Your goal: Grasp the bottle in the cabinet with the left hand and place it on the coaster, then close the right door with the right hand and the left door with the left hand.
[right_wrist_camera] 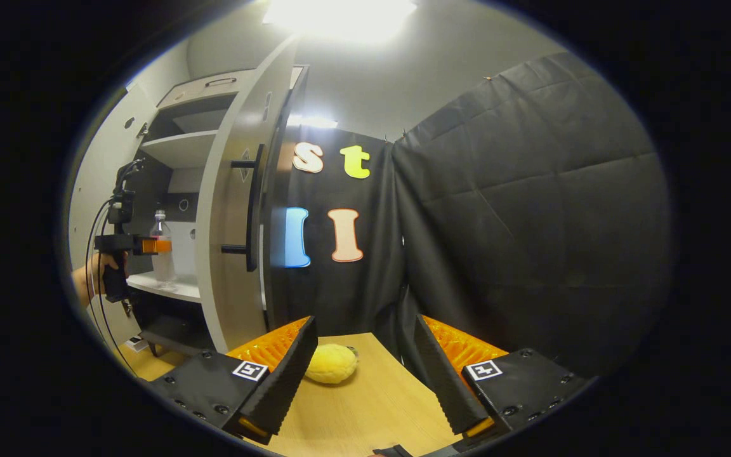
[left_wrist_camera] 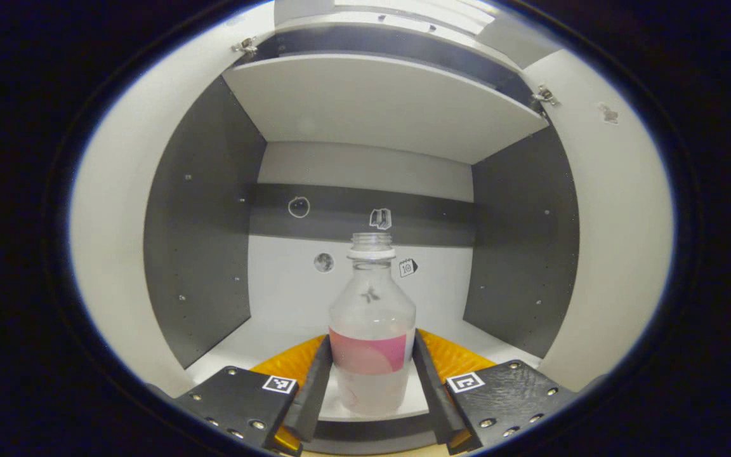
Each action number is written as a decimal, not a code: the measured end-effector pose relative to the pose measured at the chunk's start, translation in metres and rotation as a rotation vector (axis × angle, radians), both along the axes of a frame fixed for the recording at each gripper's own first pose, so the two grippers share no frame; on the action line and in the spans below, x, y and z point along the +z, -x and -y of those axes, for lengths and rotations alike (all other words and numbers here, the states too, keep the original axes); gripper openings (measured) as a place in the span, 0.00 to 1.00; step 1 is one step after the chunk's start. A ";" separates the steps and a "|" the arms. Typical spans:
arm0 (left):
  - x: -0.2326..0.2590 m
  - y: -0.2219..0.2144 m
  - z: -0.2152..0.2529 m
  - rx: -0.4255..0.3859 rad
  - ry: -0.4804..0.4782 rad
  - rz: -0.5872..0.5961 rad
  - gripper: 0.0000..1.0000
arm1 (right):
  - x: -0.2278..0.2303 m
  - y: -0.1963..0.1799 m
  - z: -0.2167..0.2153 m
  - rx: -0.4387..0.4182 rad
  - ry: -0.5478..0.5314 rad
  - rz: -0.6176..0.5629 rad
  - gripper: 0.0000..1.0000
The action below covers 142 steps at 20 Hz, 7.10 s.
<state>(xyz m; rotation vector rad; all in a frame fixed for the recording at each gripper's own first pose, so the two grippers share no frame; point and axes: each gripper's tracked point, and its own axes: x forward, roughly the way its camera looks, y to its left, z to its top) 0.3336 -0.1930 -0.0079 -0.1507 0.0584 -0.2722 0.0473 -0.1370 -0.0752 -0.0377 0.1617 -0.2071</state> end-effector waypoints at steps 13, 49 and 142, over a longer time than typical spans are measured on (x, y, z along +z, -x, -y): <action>-0.030 0.128 -0.030 0.103 -0.054 -0.006 0.70 | -0.003 0.023 -0.014 0.198 -0.052 -0.013 0.96; -0.300 0.306 -0.012 0.115 -0.037 -0.324 0.71 | -0.025 0.054 -0.049 0.385 0.002 -0.094 0.98; -0.080 0.317 -0.265 0.312 -0.029 -0.127 0.97 | 0.076 -0.075 -0.180 0.074 -0.037 0.142 0.95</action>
